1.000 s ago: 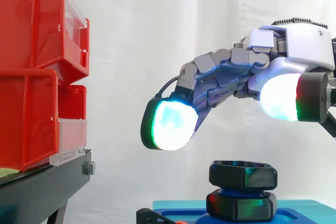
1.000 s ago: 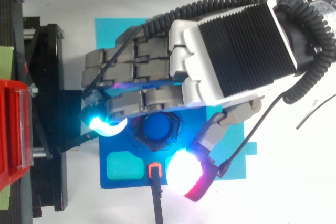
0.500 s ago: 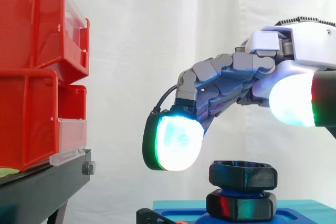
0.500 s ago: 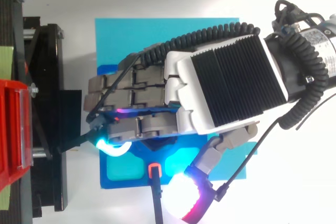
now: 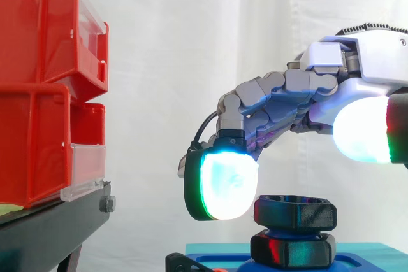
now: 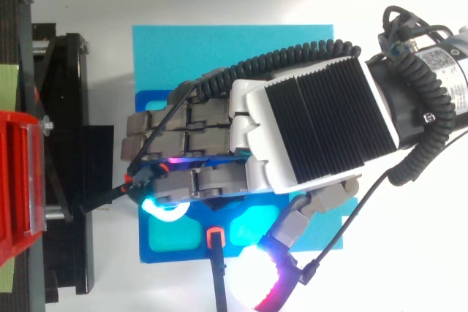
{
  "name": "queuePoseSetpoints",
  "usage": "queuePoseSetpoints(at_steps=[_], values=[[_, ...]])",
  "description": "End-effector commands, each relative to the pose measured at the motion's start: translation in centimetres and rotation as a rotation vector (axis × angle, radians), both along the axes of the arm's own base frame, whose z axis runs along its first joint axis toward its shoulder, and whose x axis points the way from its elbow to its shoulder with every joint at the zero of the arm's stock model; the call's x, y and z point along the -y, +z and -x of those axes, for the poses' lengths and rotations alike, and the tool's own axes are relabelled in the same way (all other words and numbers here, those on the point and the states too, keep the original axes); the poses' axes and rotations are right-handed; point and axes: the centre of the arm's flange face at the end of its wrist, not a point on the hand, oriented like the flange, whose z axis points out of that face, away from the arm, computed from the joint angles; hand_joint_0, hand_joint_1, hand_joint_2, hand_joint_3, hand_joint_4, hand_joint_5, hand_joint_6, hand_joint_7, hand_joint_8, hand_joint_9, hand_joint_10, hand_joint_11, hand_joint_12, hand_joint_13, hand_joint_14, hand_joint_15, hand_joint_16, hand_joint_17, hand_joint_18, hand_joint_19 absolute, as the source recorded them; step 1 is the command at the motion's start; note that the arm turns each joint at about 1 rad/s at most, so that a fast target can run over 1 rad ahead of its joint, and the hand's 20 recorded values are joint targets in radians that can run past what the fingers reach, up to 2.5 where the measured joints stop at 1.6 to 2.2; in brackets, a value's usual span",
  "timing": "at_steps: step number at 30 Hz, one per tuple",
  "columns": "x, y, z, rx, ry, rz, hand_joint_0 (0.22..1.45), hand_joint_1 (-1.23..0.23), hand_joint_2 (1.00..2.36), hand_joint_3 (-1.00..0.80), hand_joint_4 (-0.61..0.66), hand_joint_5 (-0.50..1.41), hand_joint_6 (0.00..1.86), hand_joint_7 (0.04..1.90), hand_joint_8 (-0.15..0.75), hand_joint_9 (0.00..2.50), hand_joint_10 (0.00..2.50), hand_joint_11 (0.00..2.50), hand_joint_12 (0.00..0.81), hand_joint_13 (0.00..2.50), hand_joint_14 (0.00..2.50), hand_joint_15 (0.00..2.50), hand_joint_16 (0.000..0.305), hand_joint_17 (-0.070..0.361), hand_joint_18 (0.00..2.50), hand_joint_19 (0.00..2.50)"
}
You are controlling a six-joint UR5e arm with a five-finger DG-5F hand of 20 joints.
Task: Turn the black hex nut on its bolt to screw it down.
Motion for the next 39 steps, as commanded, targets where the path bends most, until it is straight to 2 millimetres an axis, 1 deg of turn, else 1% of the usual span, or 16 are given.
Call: queuePoseSetpoints(at_steps=[1, 6, 10, 18, 19, 20, 31, 39], values=[[-0.1, 0.0, 0.0, 0.0, -0.001, 0.0, 0.44, -0.29, 1.0, -0.5, 0.36, -0.15, 0.5, 1.02, 0.334, 0.44, 0.0, 0.2, 0.382, 0.52, 0.0, 0.13, 0.057, 0.127, 0.64, 0.39], [-0.3, 0.0, -0.1, 0.005, -0.004, 0.0, 0.44, -0.29, 1.0, -0.5, 0.35, -0.16, 0.5, 0.98, 0.333, 0.44, 0.0, 0.2, 0.382, 0.51, 0.0, 0.13, 0.056, 0.127, 0.64, 0.39], [-0.8, 0.0, -0.3, 0.01, -0.006, 0.001, 0.44, -0.29, 1.0, -0.5, 0.35, -0.16, 0.5, 0.97, 0.332, 0.44, 0.0, 0.2, 0.382, 0.51, 0.0, 0.13, 0.056, 0.127, 0.64, 0.4], [-0.9, 0.0, -0.3, 0.005, -0.007, 0.001, 0.44, -0.28, 1.0, -0.5, 0.36, -0.16, 0.5, 0.99, 0.332, 0.44, 0.01, 0.21, 0.381, 0.52, 0.0, 0.13, 0.056, 0.127, 0.64, 0.39], [-1.2, -0.9, -0.4, -0.007, -0.004, 0.002, 0.44, -0.28, 1.0, -0.5, 0.35, -0.16, 0.5, 0.98, 0.332, 0.44, 0.01, 0.21, 0.38, 0.52, 0.0, 0.13, 0.056, 0.126, 0.64, 0.4], [-1.2, -1.2, -0.5, -0.009, -0.005, 0.0, 0.44, -0.28, 1.0, -0.5, 0.35, -0.16, 0.5, 0.99, 0.331, 0.44, 0.0, 0.2, 0.381, 0.51, 0.0, 0.13, 0.056, 0.126, 0.64, 0.39], [-1.3, -1.2, -0.6, 0.0, -0.004, 0.0, 0.44, -0.29, 1.0, -0.5, 0.36, -0.16, 0.5, 0.99, 0.332, 0.44, 0.01, 0.2, 0.379, 0.52, 0.0, 0.13, 0.056, 0.126, 0.64, 0.39], [-1.0, -1.2, -0.4, -0.015, -0.005, 0.001, 0.44, -0.29, 1.0, -0.5, 0.38, -0.14, 0.5, 1.12, 0.332, 0.44, 0.01, 0.21, 0.381, 0.52, 0.0, 0.13, 0.056, 0.126, 0.64, 0.39]])
